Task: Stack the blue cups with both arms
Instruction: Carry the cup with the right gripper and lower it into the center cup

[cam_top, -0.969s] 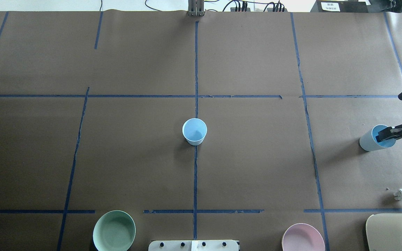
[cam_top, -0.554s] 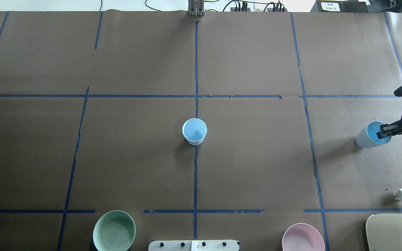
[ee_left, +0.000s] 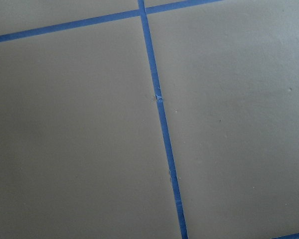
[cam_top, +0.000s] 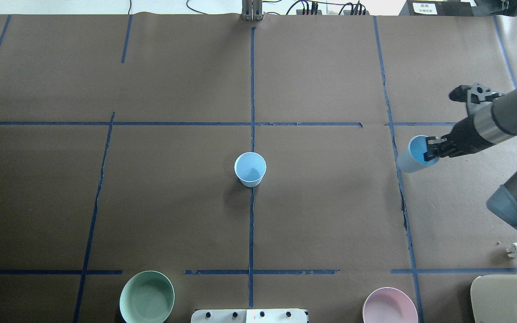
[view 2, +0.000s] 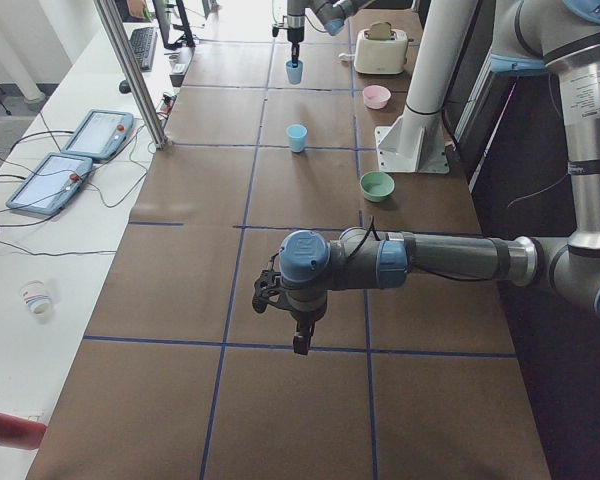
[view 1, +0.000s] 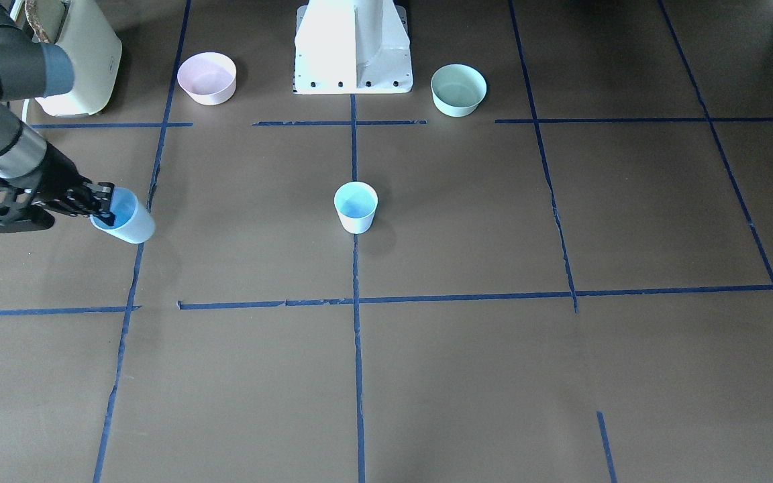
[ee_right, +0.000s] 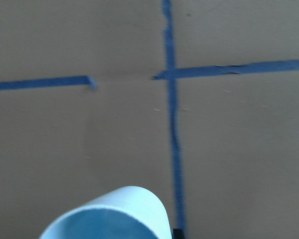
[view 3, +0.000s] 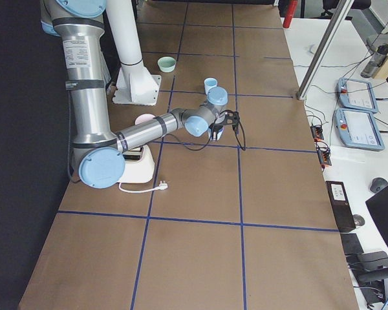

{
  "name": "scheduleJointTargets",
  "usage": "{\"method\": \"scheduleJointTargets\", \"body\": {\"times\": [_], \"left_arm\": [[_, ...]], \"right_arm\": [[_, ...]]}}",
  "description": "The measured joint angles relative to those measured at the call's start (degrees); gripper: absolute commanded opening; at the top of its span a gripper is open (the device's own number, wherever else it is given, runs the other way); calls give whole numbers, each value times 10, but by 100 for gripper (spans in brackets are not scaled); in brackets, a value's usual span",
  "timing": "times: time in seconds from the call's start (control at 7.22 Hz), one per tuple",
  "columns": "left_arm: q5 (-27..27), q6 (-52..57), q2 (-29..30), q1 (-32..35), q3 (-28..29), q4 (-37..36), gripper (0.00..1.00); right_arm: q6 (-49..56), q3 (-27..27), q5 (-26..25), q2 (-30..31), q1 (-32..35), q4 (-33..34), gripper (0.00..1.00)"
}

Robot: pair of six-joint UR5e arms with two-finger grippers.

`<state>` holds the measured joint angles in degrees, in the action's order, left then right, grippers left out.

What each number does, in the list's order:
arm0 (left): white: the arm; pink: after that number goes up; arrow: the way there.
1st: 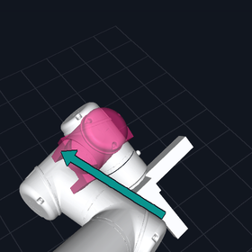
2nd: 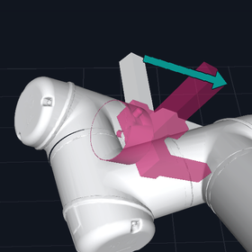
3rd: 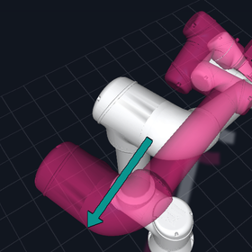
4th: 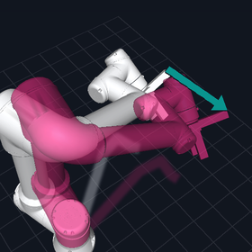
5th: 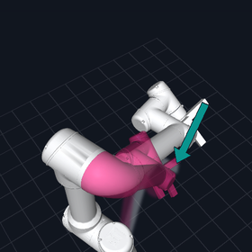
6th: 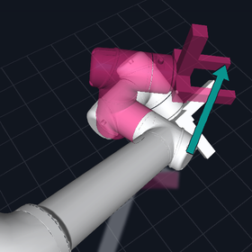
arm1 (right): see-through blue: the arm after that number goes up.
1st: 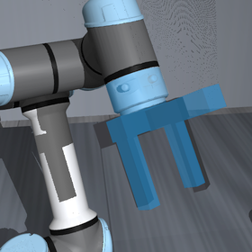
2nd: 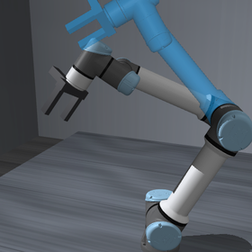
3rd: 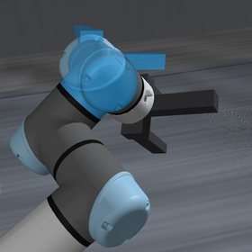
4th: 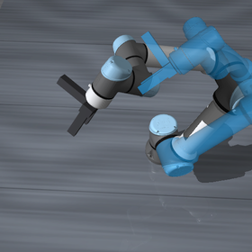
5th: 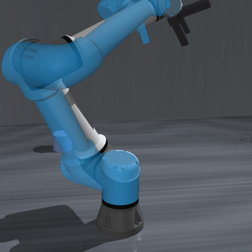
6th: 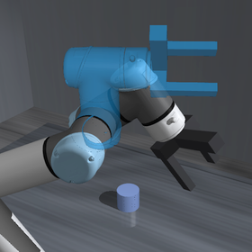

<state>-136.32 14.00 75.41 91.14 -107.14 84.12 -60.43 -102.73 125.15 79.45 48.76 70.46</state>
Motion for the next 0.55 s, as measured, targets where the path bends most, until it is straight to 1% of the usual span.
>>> {"method": "scheduleJointTargets", "body": {"times": [0.14,0.28,0.42,0.55], "left_arm": [[0,-4,0,0,0,0,100],[0,-10,1,0,-1,0,100],[0,-14,2,0,-1,0,100],[0,-15,3,0,-2,0,100]], "right_arm": [[-53,-2,-29,-78,-37,73,0],[-115,-1,-70,-161,-83,151,0],[-173,1,-109,-234,-122,216,0],[-217,2,-133,-289,-146,265,0]]}}
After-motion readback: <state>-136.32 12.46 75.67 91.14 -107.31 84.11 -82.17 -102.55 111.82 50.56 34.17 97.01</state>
